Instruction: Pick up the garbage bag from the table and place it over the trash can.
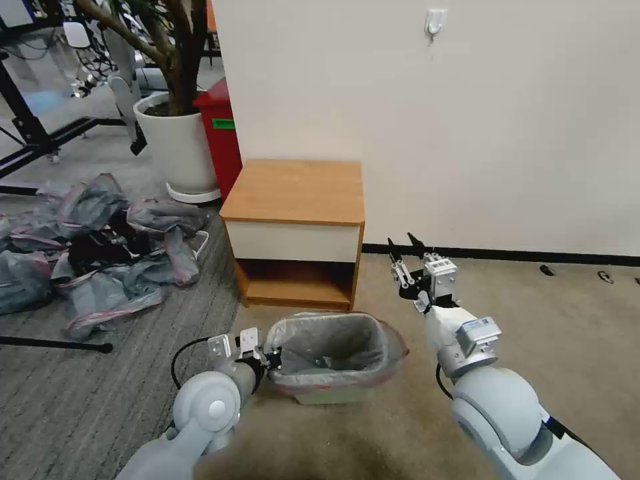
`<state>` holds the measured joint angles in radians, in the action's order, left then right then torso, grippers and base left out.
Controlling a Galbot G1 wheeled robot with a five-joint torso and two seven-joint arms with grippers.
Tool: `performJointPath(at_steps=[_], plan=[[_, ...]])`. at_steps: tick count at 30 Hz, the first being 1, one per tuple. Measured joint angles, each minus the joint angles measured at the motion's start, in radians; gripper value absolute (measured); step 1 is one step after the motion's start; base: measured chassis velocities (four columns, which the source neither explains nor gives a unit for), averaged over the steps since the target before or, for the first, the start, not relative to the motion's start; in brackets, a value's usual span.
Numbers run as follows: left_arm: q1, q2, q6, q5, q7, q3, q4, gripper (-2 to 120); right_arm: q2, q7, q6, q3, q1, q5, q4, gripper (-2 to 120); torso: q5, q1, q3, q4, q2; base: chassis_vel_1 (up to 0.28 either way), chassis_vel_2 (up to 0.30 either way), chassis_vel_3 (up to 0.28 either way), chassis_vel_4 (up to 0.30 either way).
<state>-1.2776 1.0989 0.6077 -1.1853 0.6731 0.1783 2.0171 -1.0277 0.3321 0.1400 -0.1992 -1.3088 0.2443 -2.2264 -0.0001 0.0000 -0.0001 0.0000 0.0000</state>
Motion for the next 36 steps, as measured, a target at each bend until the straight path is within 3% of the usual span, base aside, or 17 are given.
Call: performJointPath(at_steps=[4, 5, 9, 12, 22, 24, 28, 33, 36], plan=[[0.000, 0.003, 0.012, 0.000, 0.004, -0.005, -0.006, 11, -0.010, -0.001, -0.001, -0.003, -0.007, -0.002, 0.004, 76, 0.0000, 0.000, 0.000, 0.0000, 0.000, 0.000, 0.000, 0.000, 0.000], [0.000, 0.003, 0.012, 0.000, 0.004, -0.005, -0.006, 11, -0.010, -0.001, -0.001, -0.003, -0.007, -0.002, 0.004, 76, 0.0000, 0.000, 0.000, 0.0000, 0.000, 0.000, 0.000, 0.000, 0.000], [0.000, 0.008, 0.010, 0.005, 0.003, -0.005, -0.009, 29, -0.011, -0.002, -0.001, -0.003, -0.008, -0.002, 0.008, 93, 0.0001, 0.000, 0.000, 0.0000, 0.000, 0.000, 0.000, 0.000, 0.000], [0.001, 0.007, 0.009, 0.007, -0.001, -0.003, -0.009, 39, -0.014, -0.003, -0.001, -0.003, -0.009, -0.003, 0.010, 99, 0.0001, 0.000, 0.000, 0.0001, 0.000, 0.000, 0.000, 0.000, 0.000], [-0.016, -0.022, 0.009, 0.010, -0.013, 0.024, 0.030, 76, -0.018, -0.004, 0.003, -0.011, -0.016, -0.003, 0.010, 99, 0.0000, 0.000, 0.000, 0.0000, 0.000, 0.000, 0.000, 0.000, 0.000], [-0.018, -0.024, 0.009, 0.010, -0.015, 0.025, 0.033, 78, -0.018, -0.004, 0.004, -0.012, -0.016, -0.003, 0.010, 99, 0.0000, 0.000, 0.000, 0.0000, 0.000, 0.000, 0.000, 0.000, 0.000], [-0.039, -0.046, 0.009, 0.010, -0.035, 0.049, 0.066, 97, -0.016, -0.004, 0.005, -0.022, -0.016, 0.004, 0.009, 100, 0.0001, 0.000, 0.000, 0.0000, 0.000, 0.000, 0.000, 0.000, 0.000], [-0.049, -0.050, 0.009, 0.010, -0.044, 0.063, 0.080, 100, -0.017, -0.004, 0.005, -0.027, -0.020, 0.007, 0.009, 100, 0.0000, 0.000, 0.000, 0.0000, 0.000, 0.000, 0.000, 0.000, 0.000], [-0.069, -0.053, 0.008, 0.010, -0.081, 0.081, 0.103, 100, -0.016, -0.004, 0.002, -0.041, -0.026, 0.012, 0.007, 100, 0.0000, 0.000, 0.000, 0.0000, 0.000, 0.000, 0.000, 0.000, 0.000]])
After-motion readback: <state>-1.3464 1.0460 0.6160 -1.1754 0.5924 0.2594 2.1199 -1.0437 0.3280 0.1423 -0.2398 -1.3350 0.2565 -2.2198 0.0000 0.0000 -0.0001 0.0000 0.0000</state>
